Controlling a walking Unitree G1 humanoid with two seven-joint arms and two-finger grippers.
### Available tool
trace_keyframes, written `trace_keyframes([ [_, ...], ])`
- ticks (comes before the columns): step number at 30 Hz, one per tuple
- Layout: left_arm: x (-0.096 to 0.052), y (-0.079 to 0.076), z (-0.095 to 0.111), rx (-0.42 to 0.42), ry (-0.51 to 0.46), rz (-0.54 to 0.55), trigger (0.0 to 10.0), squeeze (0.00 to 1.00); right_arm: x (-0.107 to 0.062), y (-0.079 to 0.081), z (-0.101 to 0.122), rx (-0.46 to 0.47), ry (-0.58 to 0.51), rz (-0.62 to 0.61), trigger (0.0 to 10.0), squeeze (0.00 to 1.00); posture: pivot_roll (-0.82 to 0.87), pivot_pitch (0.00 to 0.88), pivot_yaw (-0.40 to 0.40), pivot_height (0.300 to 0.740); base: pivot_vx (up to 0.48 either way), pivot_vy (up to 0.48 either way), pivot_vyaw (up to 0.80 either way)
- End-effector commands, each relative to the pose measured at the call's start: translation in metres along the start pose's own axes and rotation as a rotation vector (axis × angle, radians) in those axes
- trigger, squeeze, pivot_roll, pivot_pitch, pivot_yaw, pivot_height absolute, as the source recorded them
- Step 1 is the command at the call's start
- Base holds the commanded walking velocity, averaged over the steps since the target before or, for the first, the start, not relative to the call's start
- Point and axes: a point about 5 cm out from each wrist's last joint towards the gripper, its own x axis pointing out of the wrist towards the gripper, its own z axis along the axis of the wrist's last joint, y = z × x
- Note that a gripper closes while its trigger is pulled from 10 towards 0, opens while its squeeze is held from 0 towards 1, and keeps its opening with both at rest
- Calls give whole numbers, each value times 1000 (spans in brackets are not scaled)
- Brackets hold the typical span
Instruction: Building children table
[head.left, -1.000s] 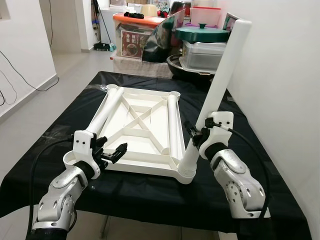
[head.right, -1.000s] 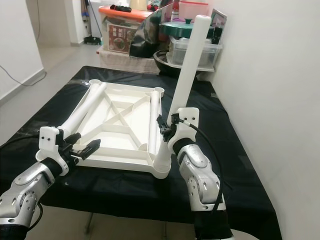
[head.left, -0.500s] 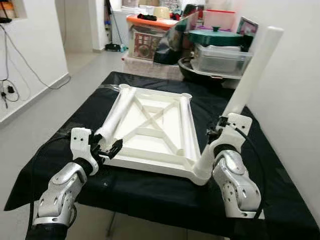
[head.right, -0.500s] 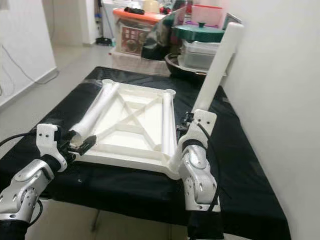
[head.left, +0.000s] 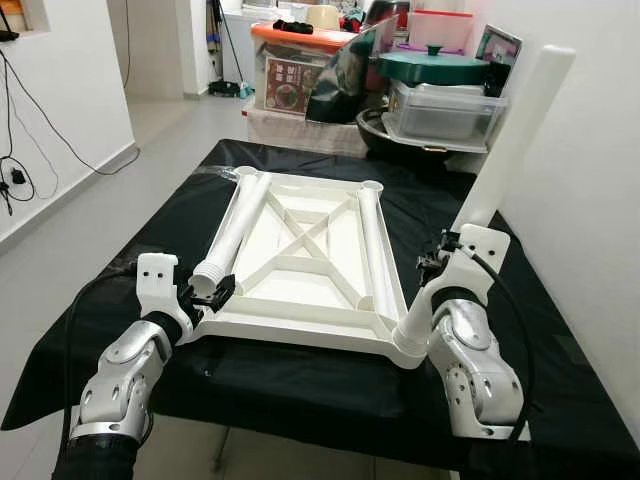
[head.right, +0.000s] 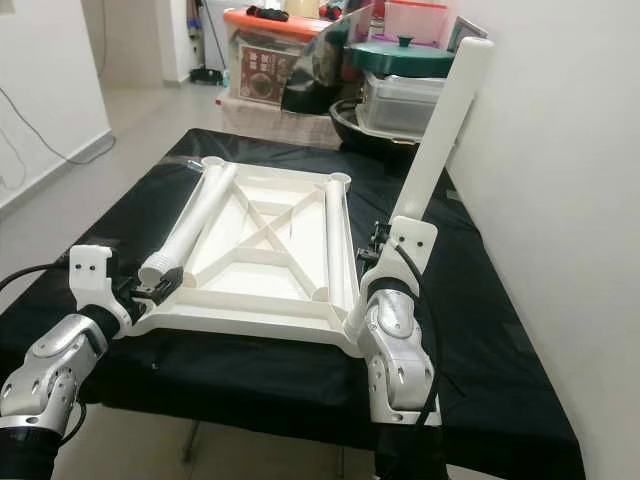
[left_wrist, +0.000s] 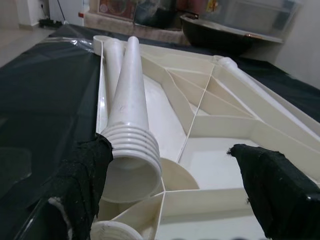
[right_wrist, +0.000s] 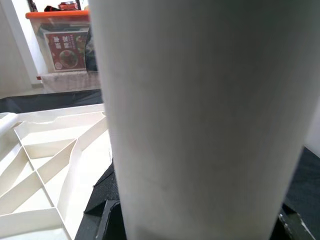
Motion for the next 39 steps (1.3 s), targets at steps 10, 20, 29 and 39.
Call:
trace_keyframes([
  [10,6,-2,1,8,-3,-5,10000,0,-5,-14,-24,10,108,-19,10000,1000,50,0,-64,740,0,0,0],
  [20,8,-1,0,13,0,-15,10000,0,-8,-19,21,22,-50,74,10000,1000,41,0,-58,740,0,0,0],
  [29,10,-4,0,14,0,-32,10000,0,-2,-30,51,-65,-191,291,10000,933,29,0,-52,740,0,0,0],
  [39,11,-7,0,14,-3,-41,10000,0,22,-49,69,-147,-179,429,10000,0,37,0,-61,740,0,0,0],
])
